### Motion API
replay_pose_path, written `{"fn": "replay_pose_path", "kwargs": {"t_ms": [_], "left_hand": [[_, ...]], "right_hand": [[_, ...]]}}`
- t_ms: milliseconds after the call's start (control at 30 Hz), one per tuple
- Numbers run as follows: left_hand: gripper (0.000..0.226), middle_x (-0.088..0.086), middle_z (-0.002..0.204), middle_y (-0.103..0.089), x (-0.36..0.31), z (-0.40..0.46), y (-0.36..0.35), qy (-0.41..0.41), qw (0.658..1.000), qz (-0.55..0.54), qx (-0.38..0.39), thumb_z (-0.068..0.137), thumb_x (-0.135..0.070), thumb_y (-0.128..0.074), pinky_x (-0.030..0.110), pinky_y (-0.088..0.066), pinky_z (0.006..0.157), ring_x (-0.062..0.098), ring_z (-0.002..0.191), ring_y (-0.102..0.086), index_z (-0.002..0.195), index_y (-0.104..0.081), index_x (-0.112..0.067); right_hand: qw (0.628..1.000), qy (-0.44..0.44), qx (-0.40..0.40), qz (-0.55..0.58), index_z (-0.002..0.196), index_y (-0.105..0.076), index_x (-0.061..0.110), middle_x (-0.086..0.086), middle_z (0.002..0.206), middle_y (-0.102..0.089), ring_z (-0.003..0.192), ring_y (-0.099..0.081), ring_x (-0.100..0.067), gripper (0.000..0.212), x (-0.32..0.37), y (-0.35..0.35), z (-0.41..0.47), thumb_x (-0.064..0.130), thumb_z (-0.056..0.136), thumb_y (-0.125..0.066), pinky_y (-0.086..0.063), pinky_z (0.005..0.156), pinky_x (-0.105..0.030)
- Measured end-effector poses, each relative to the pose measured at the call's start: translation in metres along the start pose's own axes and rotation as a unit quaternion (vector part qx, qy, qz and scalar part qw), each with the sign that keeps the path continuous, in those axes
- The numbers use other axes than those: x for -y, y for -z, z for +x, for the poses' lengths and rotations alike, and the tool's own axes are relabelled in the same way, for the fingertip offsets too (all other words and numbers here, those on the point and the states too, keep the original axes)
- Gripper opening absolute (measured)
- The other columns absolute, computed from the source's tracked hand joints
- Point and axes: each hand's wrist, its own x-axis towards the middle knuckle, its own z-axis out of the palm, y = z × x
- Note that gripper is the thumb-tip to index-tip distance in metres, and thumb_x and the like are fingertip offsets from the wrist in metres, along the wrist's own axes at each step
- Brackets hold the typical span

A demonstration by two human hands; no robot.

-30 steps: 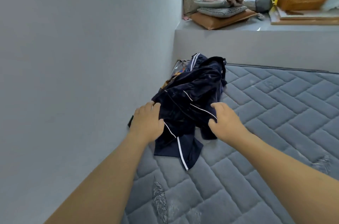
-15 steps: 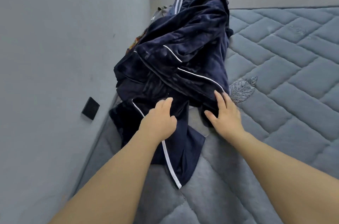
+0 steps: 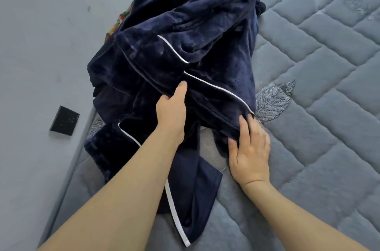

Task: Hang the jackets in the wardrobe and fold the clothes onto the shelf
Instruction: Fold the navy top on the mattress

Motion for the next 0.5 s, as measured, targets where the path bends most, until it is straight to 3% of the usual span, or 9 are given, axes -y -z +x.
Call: {"fn": "replay_pose_path", "kwargs": {"t_ms": [33, 100, 233, 367, 500], "left_hand": [[0.023, -0.005, 0.101, -0.072, 0.000, 0.007, -0.002, 0.012, 0.999, -0.038, 0.001, 0.085, -0.044, -0.069, 0.032, -0.053, 0.082, 0.021, 0.103, -0.066, 0.097, -0.065, -0.025], [0.016, -0.002, 0.098, -0.074, 0.005, 0.018, 0.002, 0.028, 0.998, -0.048, 0.008, 0.086, -0.031, -0.069, 0.033, -0.056, 0.079, 0.021, 0.098, -0.070, 0.100, -0.065, -0.024], [0.029, 0.008, 0.103, -0.075, 0.018, 0.026, 0.008, 0.016, 0.998, -0.047, 0.028, 0.082, -0.028, -0.066, 0.046, -0.058, 0.088, 0.027, 0.097, -0.072, 0.106, -0.067, -0.013], [0.035, 0.008, 0.099, -0.074, 0.028, 0.013, 0.008, -0.033, 0.999, 0.001, 0.039, 0.078, -0.030, -0.062, 0.046, -0.057, 0.091, 0.030, 0.102, -0.069, 0.104, -0.067, -0.007], [0.020, 0.003, 0.081, -0.061, 0.052, -0.031, 0.020, -0.073, 0.993, 0.091, 0.029, 0.082, -0.030, -0.056, 0.036, -0.051, 0.071, 0.020, 0.078, -0.059, 0.088, -0.059, -0.011]], "right_hand": [[1.000, 0.002, -0.004, -0.001, 0.147, -0.035, 0.012, -0.014, 0.151, -0.037, 0.136, -0.036, -0.034, 0.057, -0.001, -0.001, 0.001, 0.032, 0.094, -0.043, -0.025, 0.113, -0.050], [1.000, 0.006, -0.013, 0.002, 0.146, -0.037, 0.012, -0.014, 0.151, -0.037, 0.137, -0.035, -0.032, 0.056, -0.003, -0.002, 0.001, 0.031, 0.093, -0.045, -0.023, 0.114, -0.048], [0.999, 0.021, -0.042, 0.028, 0.134, -0.047, 0.008, -0.016, 0.144, -0.044, 0.132, -0.041, -0.033, 0.049, -0.004, -0.003, -0.002, 0.019, 0.087, -0.056, -0.026, 0.113, -0.048], [0.998, 0.007, -0.050, 0.036, 0.120, -0.056, 0.005, -0.016, 0.132, -0.052, 0.122, -0.048, -0.035, 0.038, -0.007, -0.003, 0.000, 0.019, 0.085, -0.057, -0.029, 0.108, -0.047], [0.998, 0.005, -0.043, 0.050, 0.091, -0.056, 0.006, -0.020, 0.111, -0.055, 0.099, -0.052, -0.040, 0.020, -0.005, 0.010, 0.003, 0.013, 0.072, -0.058, -0.035, 0.088, -0.047]]}}
